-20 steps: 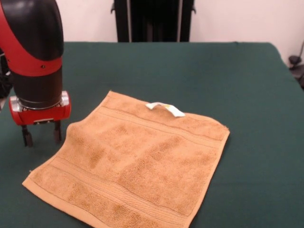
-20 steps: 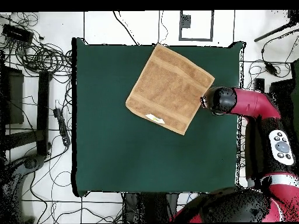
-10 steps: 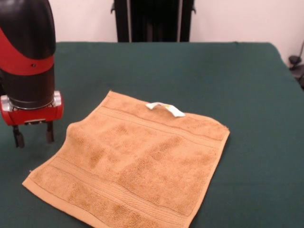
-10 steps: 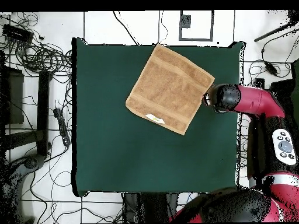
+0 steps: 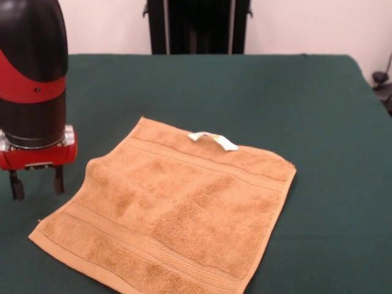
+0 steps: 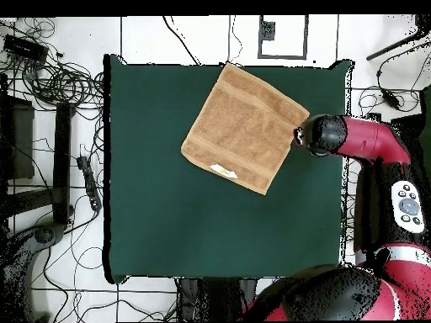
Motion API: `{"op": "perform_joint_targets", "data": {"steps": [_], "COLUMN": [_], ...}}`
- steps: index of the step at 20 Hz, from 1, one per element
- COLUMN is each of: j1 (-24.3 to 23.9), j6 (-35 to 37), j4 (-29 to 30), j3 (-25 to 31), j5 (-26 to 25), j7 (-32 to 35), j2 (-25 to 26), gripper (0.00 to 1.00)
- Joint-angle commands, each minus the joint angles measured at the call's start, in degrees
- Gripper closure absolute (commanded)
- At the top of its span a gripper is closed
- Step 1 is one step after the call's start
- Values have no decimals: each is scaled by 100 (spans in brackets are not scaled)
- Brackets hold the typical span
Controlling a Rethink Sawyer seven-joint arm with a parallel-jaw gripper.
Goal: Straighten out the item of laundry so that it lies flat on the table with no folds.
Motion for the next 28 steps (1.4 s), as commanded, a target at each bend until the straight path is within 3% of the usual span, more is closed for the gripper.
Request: {"op": "perform_joint_targets", "data": {"steps": [1,28], "j1": [359,605], "j6": [39,-420], "j4": [25,165], "j3": [249,72], "j5": [256,537], "j7": [496,1092], "j2": [447,625], "gripper": [0,0]}}
